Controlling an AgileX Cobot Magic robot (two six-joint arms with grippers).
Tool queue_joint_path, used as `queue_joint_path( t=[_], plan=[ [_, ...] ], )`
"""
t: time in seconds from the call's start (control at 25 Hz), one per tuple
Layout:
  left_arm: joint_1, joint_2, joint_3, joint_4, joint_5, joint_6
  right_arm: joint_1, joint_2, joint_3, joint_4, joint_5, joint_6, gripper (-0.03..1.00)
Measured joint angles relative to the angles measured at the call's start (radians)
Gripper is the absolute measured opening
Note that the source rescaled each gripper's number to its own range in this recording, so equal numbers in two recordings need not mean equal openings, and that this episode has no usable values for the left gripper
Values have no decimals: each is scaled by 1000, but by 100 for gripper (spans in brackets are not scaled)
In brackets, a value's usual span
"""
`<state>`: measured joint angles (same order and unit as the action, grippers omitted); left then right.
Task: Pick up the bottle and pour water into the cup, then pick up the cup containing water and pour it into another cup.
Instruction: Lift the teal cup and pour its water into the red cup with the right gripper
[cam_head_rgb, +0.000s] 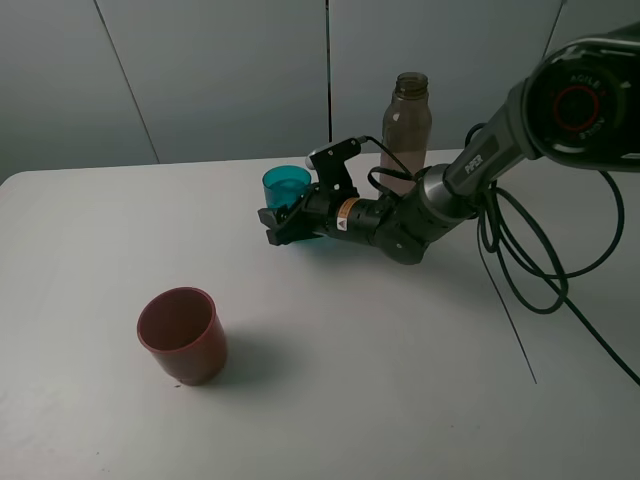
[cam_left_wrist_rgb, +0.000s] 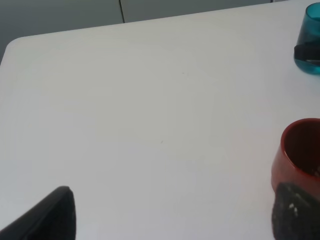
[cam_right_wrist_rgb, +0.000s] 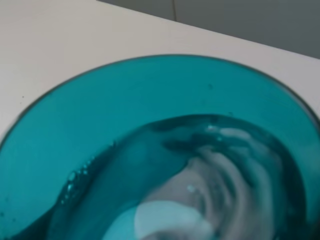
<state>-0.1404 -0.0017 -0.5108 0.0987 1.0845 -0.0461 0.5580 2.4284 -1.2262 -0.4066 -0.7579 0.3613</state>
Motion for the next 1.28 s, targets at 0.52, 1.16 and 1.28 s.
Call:
queue_joint_path(
  t=[0.52, 1.16, 1.28],
  plan=[
    [0, 0, 0, 0, 0, -2, 0, -39, -2, -89, 70, 3, 11],
    [0, 0, 0, 0, 0, -2, 0, -279, 123, -245, 104, 145, 10],
    [0, 0, 0, 0, 0, -2, 0, -329, 207, -200, 116, 89, 10]
  ],
)
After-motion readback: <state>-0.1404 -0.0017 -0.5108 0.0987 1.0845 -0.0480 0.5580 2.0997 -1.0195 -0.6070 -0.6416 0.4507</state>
